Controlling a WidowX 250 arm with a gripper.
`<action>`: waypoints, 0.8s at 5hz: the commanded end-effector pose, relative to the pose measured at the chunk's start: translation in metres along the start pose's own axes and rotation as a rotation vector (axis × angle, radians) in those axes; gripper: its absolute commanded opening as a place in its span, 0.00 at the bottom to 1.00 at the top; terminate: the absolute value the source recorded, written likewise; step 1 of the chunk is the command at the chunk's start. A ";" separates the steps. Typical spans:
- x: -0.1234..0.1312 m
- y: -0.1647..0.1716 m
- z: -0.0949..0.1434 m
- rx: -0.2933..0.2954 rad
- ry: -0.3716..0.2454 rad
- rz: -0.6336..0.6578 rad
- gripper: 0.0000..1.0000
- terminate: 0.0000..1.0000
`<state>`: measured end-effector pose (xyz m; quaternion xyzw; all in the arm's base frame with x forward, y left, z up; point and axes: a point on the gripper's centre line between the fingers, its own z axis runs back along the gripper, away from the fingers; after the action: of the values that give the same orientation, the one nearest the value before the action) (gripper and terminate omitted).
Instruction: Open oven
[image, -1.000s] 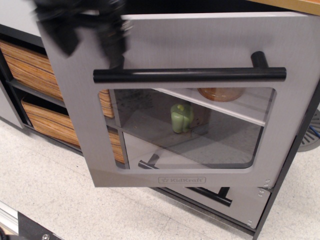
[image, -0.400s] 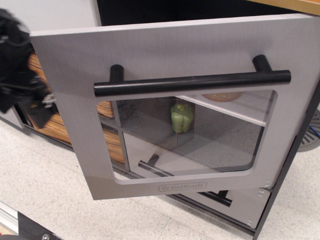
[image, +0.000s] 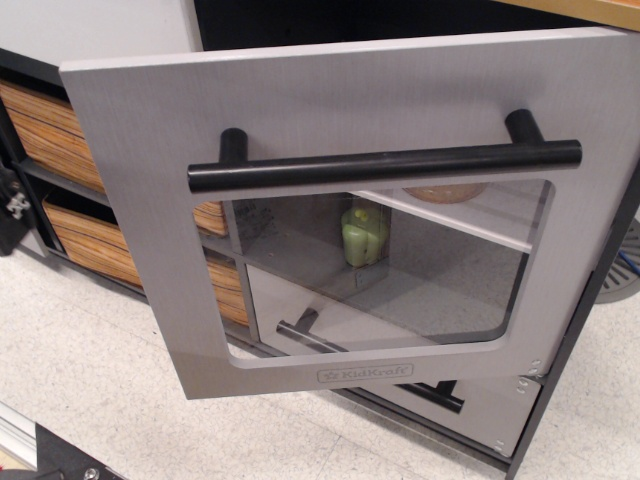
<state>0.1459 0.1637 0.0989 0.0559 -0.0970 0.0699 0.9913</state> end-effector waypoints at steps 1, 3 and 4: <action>0.053 0.024 0.012 0.130 -0.078 0.254 1.00 0.00; 0.069 -0.011 0.023 0.024 -0.096 0.262 1.00 0.00; 0.058 -0.027 0.035 -0.058 -0.043 0.141 1.00 0.00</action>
<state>0.2028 0.1348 0.1222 0.0102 -0.1074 0.1347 0.9850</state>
